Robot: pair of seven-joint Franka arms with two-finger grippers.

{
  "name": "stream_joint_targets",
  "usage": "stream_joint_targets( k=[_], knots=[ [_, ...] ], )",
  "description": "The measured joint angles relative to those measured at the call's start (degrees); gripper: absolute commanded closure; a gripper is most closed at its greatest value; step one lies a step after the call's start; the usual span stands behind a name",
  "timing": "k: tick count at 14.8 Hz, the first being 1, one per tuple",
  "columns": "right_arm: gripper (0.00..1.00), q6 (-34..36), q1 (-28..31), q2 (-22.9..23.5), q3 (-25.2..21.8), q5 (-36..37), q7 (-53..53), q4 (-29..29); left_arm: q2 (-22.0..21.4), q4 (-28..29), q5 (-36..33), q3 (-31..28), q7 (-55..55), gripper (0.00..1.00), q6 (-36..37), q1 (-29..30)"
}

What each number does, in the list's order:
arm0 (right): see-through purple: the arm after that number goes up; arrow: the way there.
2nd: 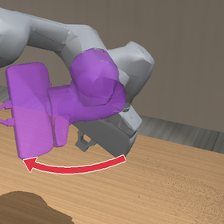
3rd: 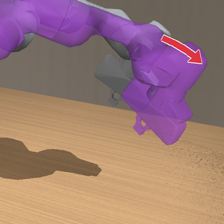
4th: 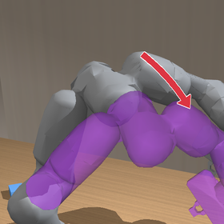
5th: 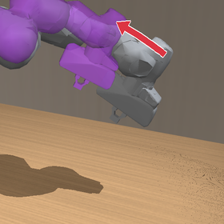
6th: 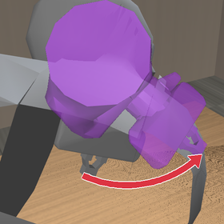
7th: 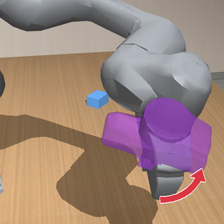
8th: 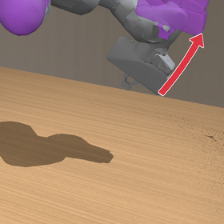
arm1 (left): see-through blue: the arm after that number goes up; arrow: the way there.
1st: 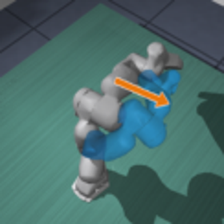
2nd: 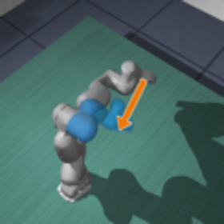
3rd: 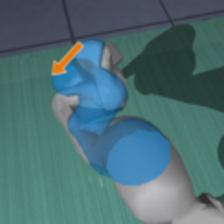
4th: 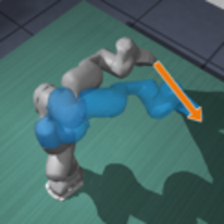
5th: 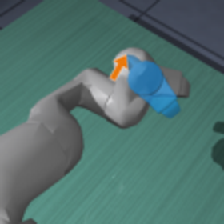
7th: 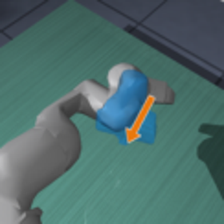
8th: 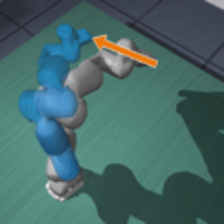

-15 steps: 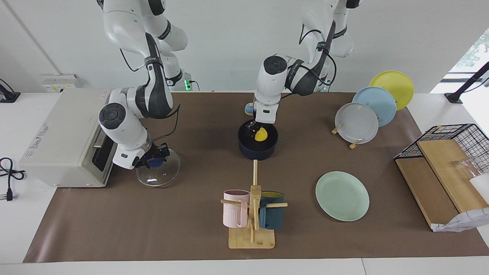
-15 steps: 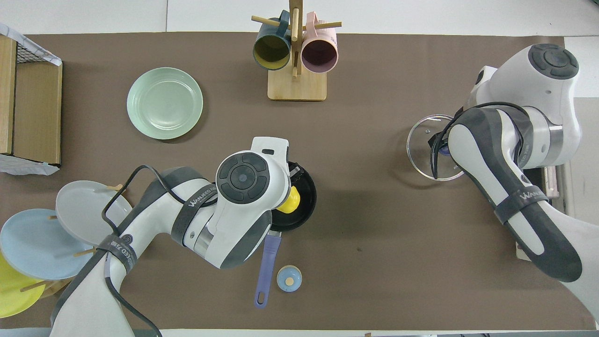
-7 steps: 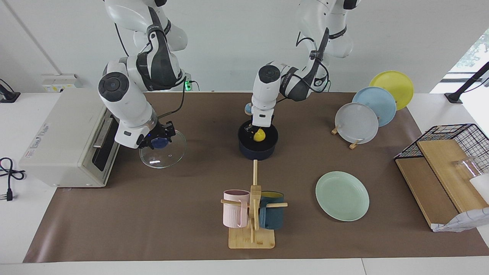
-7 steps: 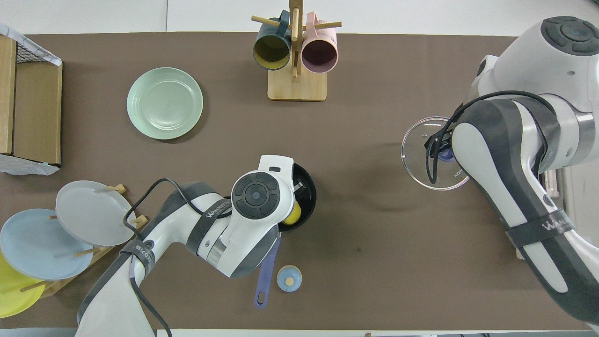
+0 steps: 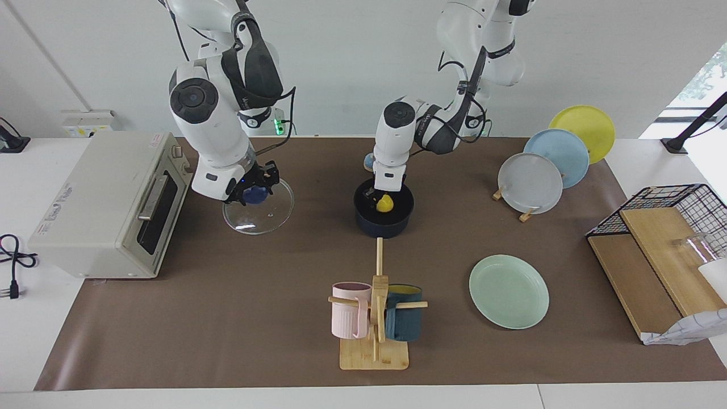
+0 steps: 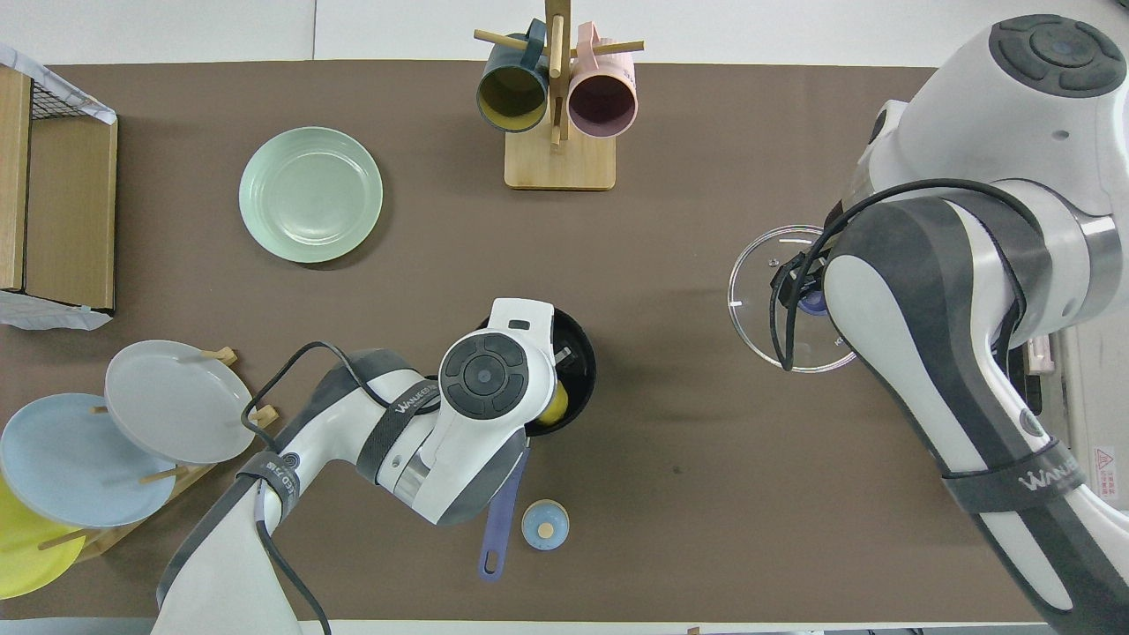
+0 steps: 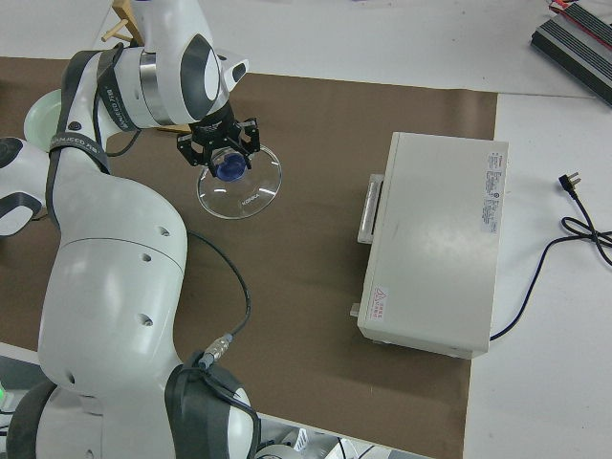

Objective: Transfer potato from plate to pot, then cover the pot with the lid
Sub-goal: 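Release the potato into the pot while the right gripper grasps the lid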

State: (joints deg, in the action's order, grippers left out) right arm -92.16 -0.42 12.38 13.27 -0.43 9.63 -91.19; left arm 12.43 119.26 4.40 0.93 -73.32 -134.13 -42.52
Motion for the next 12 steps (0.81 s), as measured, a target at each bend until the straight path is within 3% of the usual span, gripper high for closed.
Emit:
stream_joint_targets(
  k=[6,12],
  knots=[
    [1.00,0.00,0.03,0.03,0.39,0.00,-0.48,0.12,-0.33,-0.28,0.00,-0.18,0.30,0.00,1.20,0.00],
    [1.00,-0.02,0.02,0.09,0.85,-0.01,-1.99,0.81,-3.64,-5.47,0.00,-1.50,3.81,0.00,11.21,1.77]
  ],
)
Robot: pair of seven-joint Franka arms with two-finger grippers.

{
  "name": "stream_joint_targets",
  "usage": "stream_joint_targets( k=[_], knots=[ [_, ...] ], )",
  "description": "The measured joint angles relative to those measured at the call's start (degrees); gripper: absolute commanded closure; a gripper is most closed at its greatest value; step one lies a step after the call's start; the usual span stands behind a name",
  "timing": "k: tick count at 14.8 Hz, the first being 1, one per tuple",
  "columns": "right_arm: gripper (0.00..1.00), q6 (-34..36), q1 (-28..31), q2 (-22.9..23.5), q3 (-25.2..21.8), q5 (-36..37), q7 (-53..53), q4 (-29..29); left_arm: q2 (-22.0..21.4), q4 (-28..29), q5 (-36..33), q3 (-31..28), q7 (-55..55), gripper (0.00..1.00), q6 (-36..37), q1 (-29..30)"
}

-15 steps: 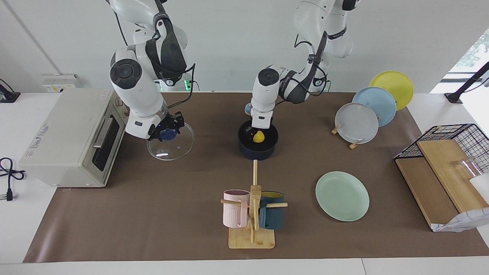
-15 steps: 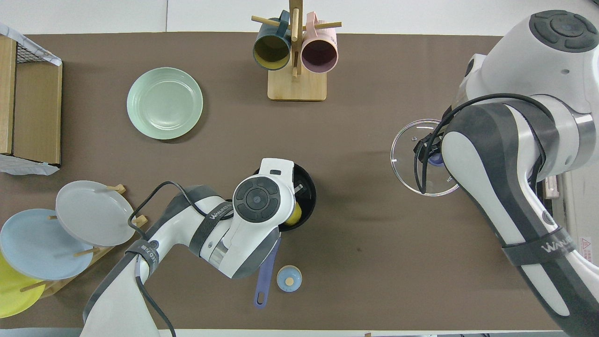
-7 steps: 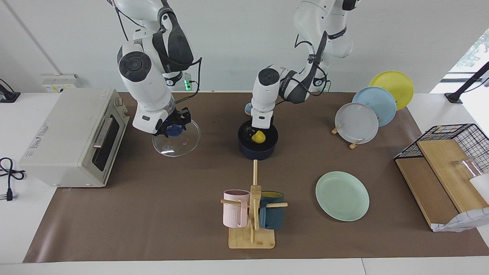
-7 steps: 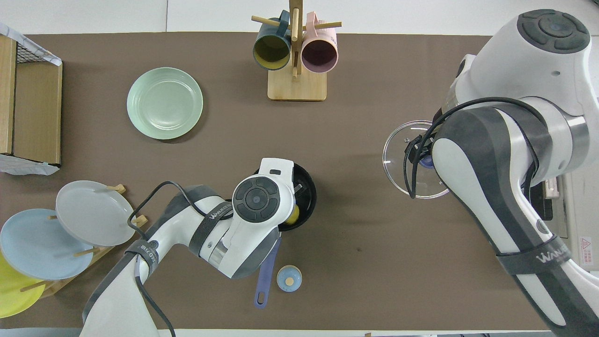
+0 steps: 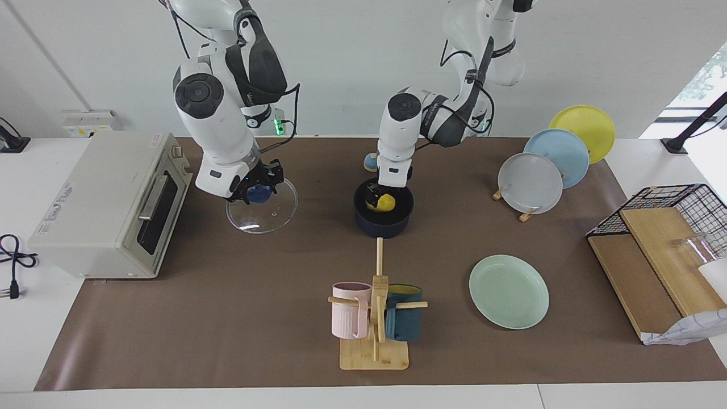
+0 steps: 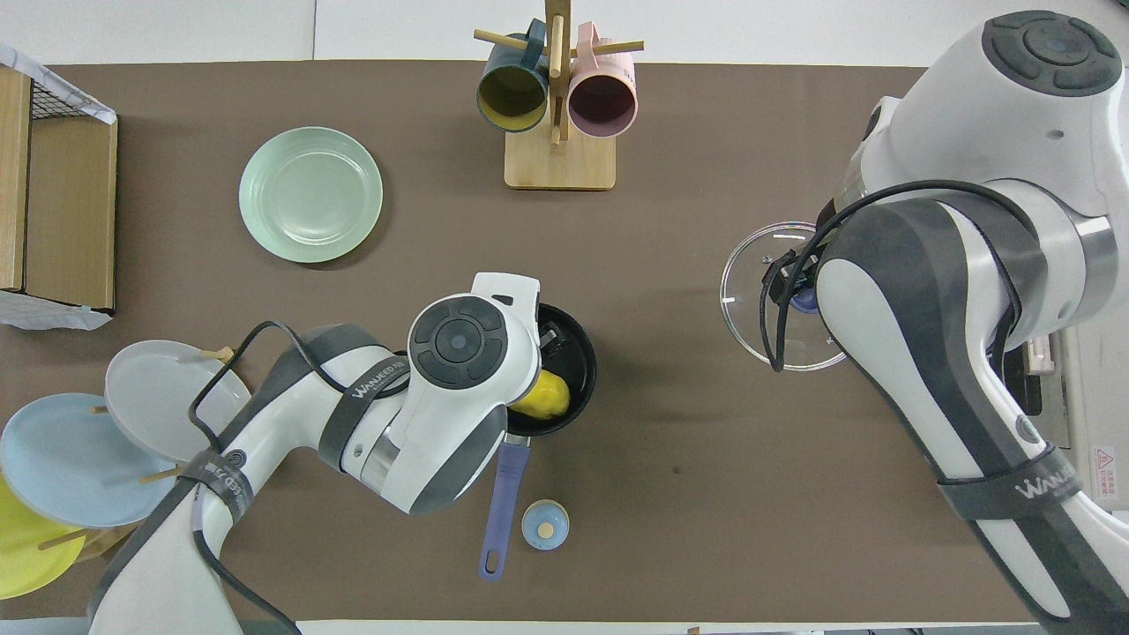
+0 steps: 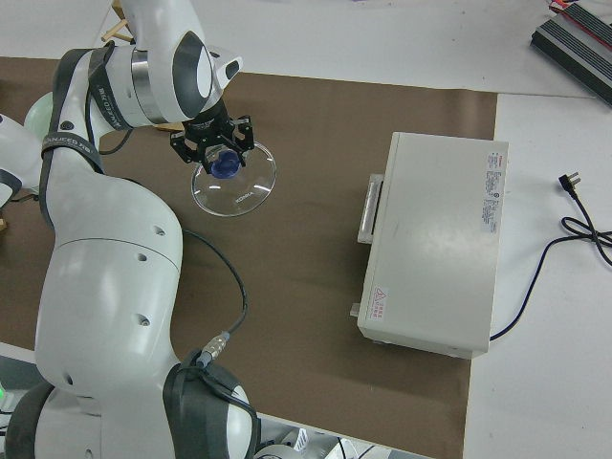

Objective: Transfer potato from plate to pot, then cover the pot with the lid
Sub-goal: 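Release the potato into the pot while the right gripper grasps the lid, then lift the glass lid with the right gripper while the left gripper withdraws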

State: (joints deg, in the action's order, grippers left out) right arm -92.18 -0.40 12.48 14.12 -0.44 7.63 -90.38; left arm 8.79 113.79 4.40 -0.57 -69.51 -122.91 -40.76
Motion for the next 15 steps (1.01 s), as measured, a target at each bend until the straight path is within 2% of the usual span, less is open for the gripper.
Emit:
stream_joint_targets(
  k=[4,9,15],
  knots=[
    [1.00,-0.88,-1.76,0.09,2.68,-0.04,-7.22,0.07,-5.57,-6.48,0.00,-0.50,7.02,0.00,11.14,6.59],
    [1.00,-5.38,-10.40,0.52,3.14,-0.22,-21.42,0.04,-11.45,-11.13,0.00,-0.95,22.53,0.00,17.86,17.07],
    [1.00,-12.97,-21.59,3.39,3.34,-0.31,-38.43,-0.72,-12.68,-15.25,0.00,-1.23,45.71,0.00,23.90,29.06]
  ],
)
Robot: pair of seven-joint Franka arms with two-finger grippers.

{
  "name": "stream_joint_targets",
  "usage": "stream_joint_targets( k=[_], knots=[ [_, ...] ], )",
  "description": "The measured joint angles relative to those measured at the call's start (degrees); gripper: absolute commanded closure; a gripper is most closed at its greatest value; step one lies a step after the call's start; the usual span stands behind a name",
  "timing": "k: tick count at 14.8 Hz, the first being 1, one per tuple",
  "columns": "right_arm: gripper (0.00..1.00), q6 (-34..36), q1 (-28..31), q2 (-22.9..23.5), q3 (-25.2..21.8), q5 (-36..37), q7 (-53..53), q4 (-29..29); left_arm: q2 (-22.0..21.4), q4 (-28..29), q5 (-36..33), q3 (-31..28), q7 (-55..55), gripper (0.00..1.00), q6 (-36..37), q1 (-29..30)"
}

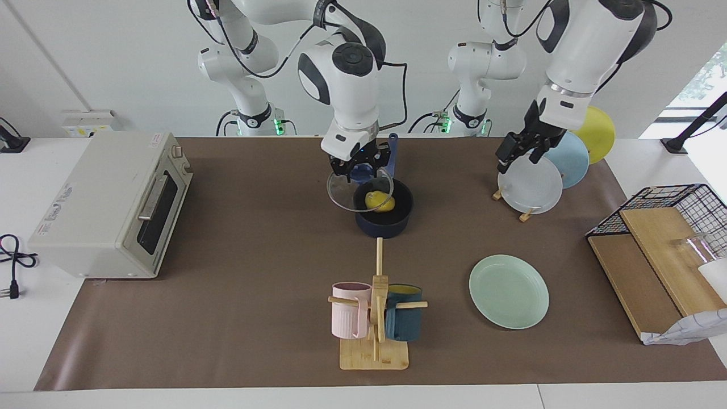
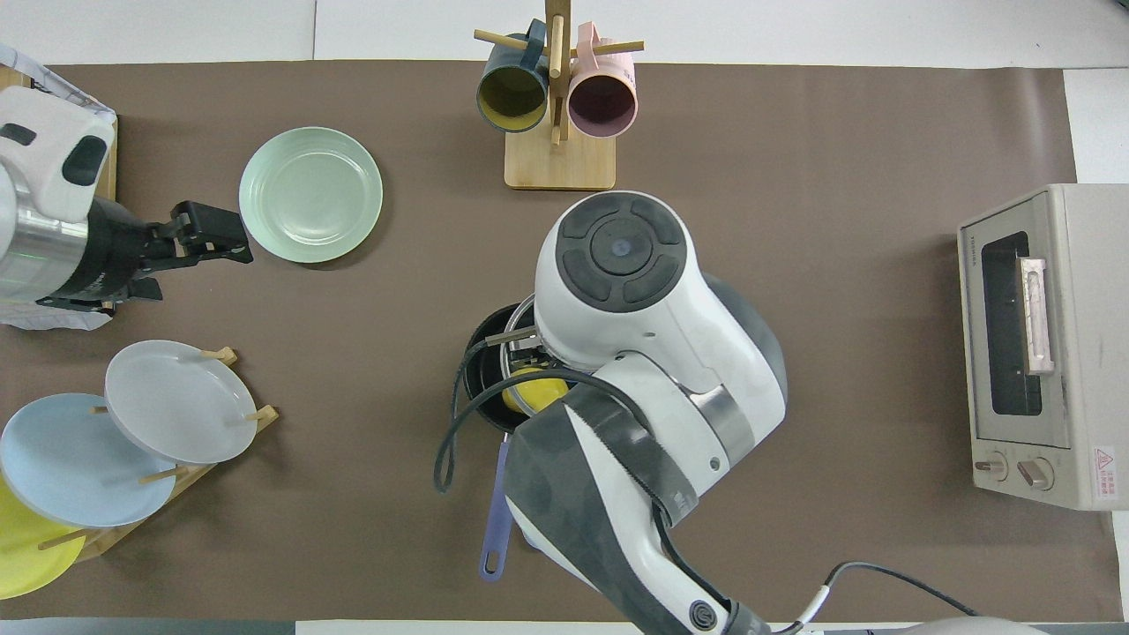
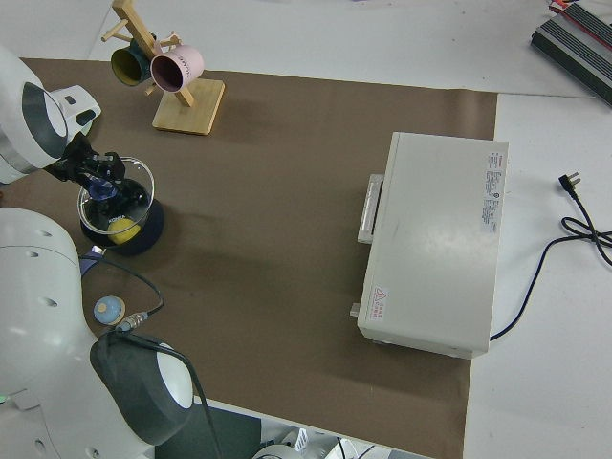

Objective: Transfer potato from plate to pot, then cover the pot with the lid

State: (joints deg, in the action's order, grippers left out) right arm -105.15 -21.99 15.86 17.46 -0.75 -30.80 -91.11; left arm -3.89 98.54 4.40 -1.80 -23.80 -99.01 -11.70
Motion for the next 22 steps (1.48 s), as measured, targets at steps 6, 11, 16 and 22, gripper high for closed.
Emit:
stream_joint_targets(
  k=[6,11,16,22],
  knots=[
    [1.00,-5.47,-5.92,5.26,-0.07,0.16,-8.24,-0.26,-0.25,1.31,0.00,0.04,14.78,0.00,2.99,4.62],
    [1.00,-5.47,-5.94,5.65,-0.64,0.17,-8.42,-0.25,-0.68,0.49,-1.13,0.49,16.26,0.00,5.83,4.61],
    [1.00,-6.66,-5.77,6.28,-0.84,0.97,-8.42,-0.25,0.61,-5.21,-2.25,0.57,18.68,0.00,11.75,4.61],
    [1.00,-6.81,-4.35,6.71,-0.88,3.12,-8.29,-0.25,1.63,-5.35,-3.06,0.41,23.00,0.00,11.04,5.55]
  ],
)
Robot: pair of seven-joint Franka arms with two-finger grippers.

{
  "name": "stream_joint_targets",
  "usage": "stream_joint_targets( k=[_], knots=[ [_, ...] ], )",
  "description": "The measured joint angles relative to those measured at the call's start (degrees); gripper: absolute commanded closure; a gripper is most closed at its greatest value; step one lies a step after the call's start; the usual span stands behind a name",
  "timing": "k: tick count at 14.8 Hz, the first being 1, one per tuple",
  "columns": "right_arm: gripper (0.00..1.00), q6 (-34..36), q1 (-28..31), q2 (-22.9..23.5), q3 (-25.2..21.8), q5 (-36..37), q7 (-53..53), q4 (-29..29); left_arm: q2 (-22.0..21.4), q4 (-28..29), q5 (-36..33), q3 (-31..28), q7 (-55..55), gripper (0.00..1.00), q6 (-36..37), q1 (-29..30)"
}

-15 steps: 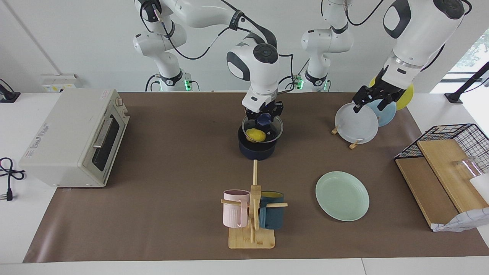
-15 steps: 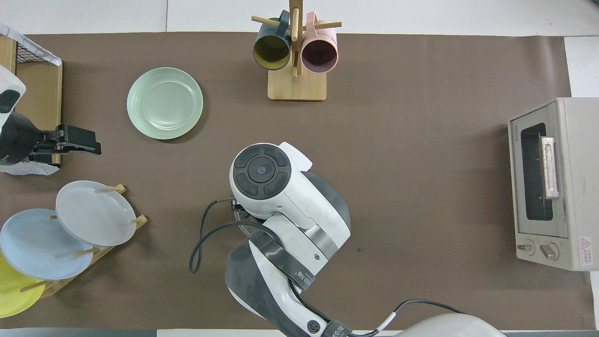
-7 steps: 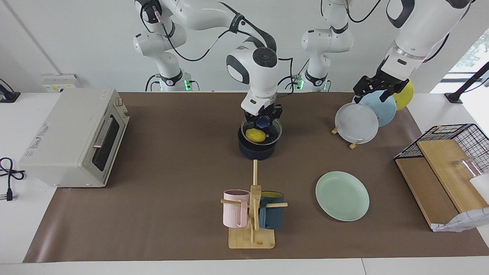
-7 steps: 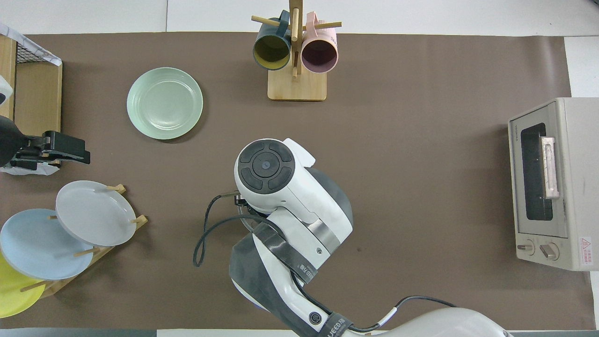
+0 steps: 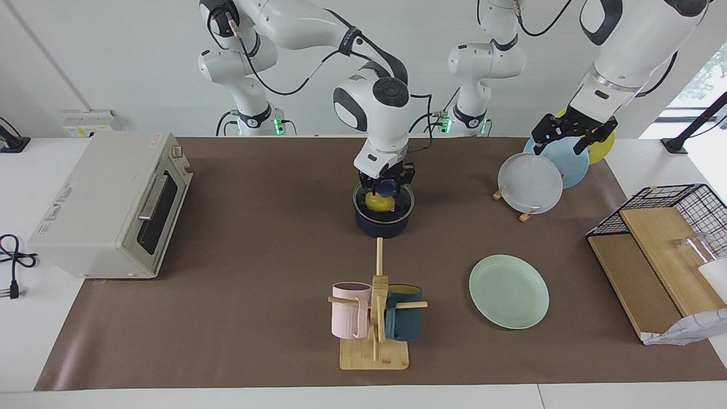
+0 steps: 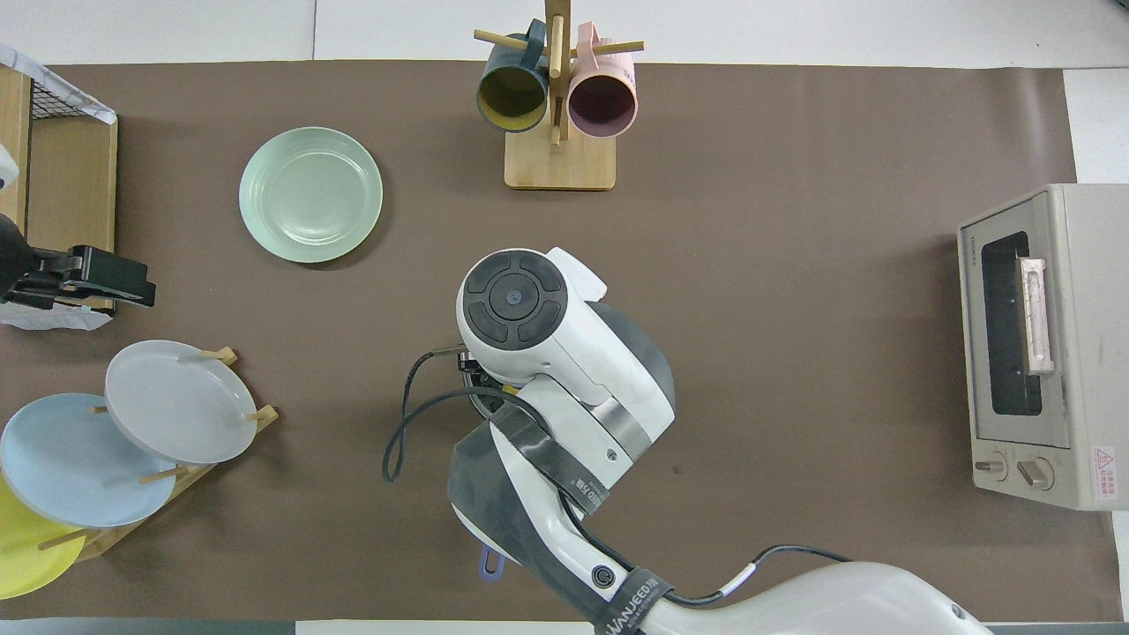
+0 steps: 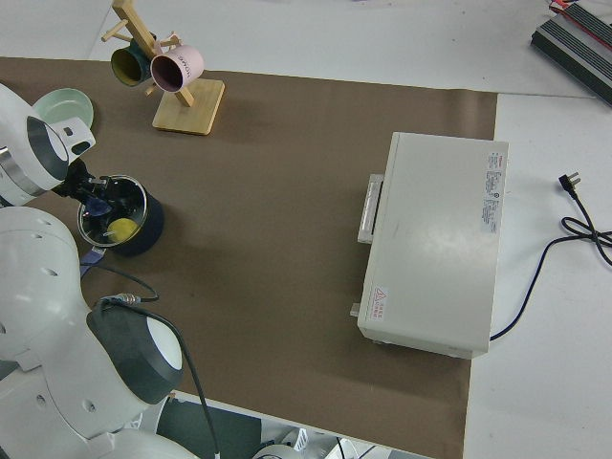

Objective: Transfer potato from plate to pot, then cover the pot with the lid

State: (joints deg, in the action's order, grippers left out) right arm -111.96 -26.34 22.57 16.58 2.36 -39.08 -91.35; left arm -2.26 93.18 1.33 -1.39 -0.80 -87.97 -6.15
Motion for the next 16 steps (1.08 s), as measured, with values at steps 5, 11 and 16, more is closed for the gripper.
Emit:
stream_joint_targets(
  k=[5,11,16],
  knots=[
    [1.00,-0.41,0.01,0.39,0.09,0.04,0.01,-0.01,0.05,0.00,-0.10,0.05,0.54,0.00,-0.08,0.42],
    [1.00,-0.99,0.15,0.55,0.11,-0.57,0.00,-0.01,0.07,0.00,-0.10,0.24,0.64,0.00,0.13,0.55],
    [1.00,-1.03,0.38,0.57,0.11,-1.02,0.00,-0.04,0.06,0.01,-0.10,0.28,0.65,0.00,0.20,0.55]
  ],
)
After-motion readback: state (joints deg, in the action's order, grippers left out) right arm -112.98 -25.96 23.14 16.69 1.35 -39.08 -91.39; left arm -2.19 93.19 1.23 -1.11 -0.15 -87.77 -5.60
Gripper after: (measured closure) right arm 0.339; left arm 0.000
